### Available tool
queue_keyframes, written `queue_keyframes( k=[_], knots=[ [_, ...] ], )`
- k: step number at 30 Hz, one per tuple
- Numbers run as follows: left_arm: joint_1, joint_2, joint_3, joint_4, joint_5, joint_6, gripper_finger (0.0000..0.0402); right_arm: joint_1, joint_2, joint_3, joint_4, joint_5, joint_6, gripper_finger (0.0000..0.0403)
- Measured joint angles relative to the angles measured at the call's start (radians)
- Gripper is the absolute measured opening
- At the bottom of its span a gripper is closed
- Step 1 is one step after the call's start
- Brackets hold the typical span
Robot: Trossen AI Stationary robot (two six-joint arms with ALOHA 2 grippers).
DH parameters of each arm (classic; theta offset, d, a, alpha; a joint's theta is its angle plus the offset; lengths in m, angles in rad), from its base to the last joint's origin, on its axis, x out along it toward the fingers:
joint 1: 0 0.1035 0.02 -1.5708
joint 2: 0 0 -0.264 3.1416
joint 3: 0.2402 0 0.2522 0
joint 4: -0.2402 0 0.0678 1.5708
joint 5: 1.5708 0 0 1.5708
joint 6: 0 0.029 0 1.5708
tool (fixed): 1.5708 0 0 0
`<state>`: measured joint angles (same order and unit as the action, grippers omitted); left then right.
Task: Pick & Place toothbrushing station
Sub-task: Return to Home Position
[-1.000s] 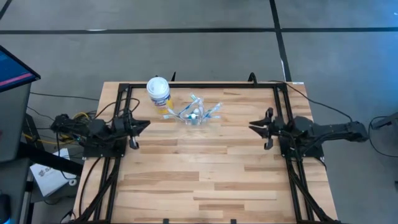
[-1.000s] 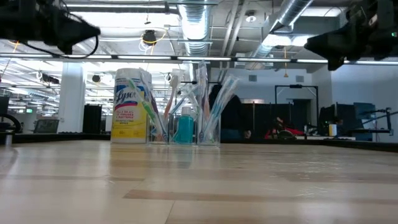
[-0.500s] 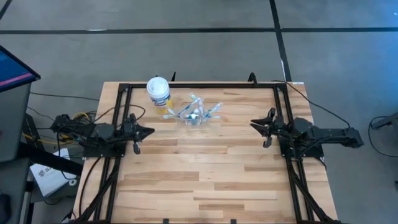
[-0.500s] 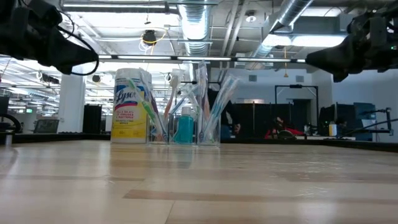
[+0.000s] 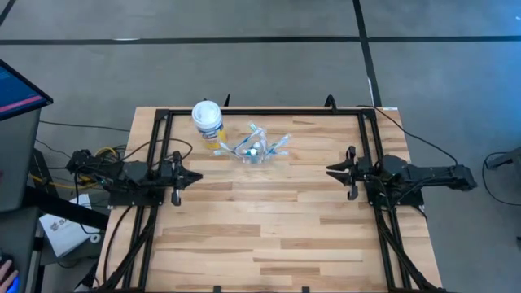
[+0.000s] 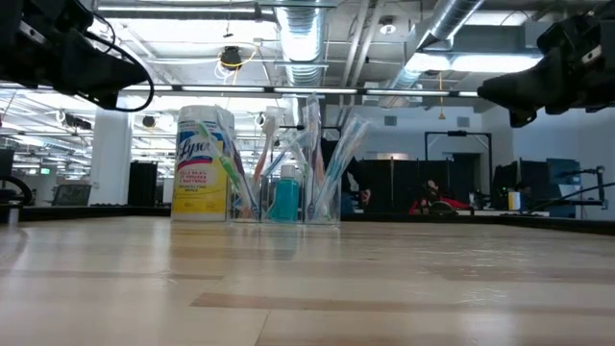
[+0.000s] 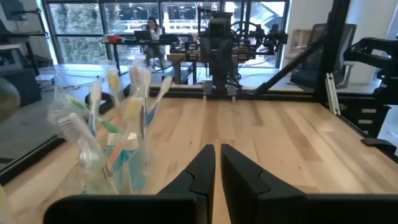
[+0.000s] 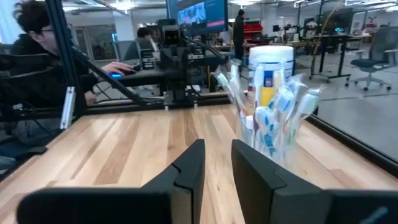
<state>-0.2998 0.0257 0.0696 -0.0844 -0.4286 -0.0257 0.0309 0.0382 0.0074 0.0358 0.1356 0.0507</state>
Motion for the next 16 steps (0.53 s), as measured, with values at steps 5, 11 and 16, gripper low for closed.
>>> queue_keyframes(
  k=[5, 11, 16],
  knots=[
    [0.000, 0.018, 0.000, -0.001, -0.024, 0.003, 0.0021, -0.023, 0.056, 0.000, -0.001, 0.001, -0.025, 0.0071],
    [0.000, 0.062, -0.001, 0.015, -0.055, 0.002, 0.0021, -0.061, 0.131, 0.000, 0.003, 0.008, -0.017, 0.0071],
    [0.000, 0.083, -0.001, 0.061, -0.058, 0.002, 0.0021, -0.084, 0.146, 0.000, 0.000, 0.008, 0.070, 0.0071]
  ],
)
